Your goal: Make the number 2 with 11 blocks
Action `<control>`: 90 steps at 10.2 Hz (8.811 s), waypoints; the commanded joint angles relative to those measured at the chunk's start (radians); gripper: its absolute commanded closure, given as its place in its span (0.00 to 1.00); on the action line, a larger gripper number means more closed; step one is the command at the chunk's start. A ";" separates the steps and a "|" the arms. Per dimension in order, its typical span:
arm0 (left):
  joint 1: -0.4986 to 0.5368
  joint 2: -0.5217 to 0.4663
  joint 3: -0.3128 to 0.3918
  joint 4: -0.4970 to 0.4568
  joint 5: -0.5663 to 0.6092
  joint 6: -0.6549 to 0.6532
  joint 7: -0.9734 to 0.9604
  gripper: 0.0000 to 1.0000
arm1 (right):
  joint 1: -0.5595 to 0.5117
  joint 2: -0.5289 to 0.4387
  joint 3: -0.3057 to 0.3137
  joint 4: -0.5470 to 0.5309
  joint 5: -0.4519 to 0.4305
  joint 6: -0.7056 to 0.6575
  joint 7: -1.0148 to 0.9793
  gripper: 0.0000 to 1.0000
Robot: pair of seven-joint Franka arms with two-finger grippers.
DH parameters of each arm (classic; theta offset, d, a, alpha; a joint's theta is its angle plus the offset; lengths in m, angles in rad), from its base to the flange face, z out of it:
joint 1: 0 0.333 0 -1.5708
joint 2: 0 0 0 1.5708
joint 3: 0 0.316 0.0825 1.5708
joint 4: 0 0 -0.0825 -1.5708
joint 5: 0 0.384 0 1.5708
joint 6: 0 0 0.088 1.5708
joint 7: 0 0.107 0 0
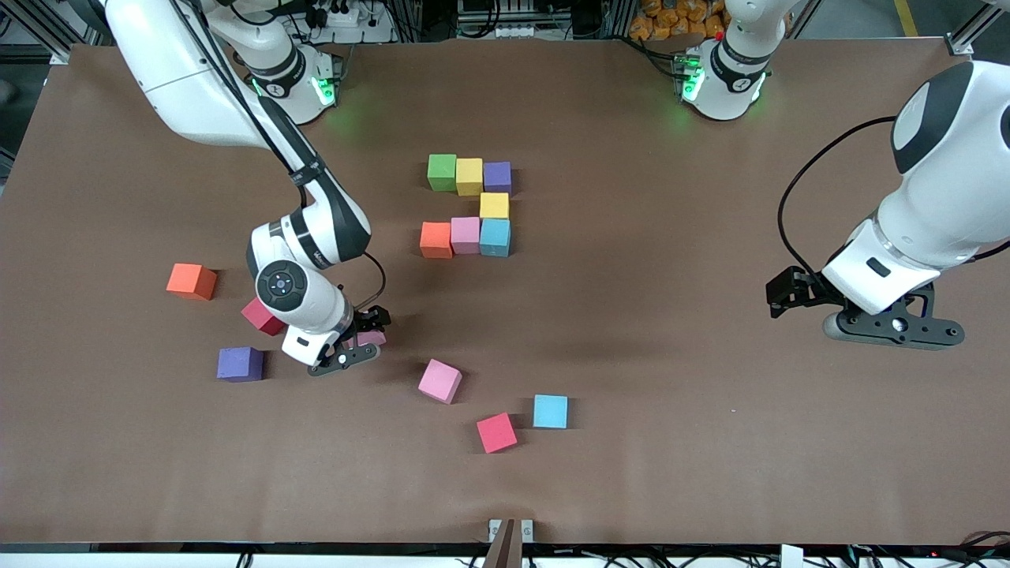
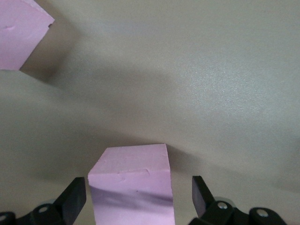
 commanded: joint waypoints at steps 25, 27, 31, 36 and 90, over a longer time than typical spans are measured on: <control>-0.835 -0.237 1.010 -0.059 -0.285 0.000 0.218 0.00 | 0.232 -0.160 0.026 -0.237 0.072 0.081 0.614 1.00; -0.843 -0.271 1.069 -0.110 -0.283 0.032 0.287 0.00 | 0.236 -0.160 0.026 -0.240 0.074 0.082 0.614 1.00; -0.829 -0.337 1.099 -0.136 -0.283 -0.009 0.292 0.00 | 0.247 -0.157 0.026 -0.243 0.074 0.093 0.640 1.00; -0.835 -0.335 1.087 -0.126 -0.285 -0.053 0.291 0.00 | 0.252 -0.158 0.029 -0.255 0.072 0.095 0.640 1.00; -0.826 0.025 0.771 -0.005 -0.485 0.544 0.642 0.00 | 0.304 0.359 -0.171 0.618 -0.038 -0.083 0.888 0.00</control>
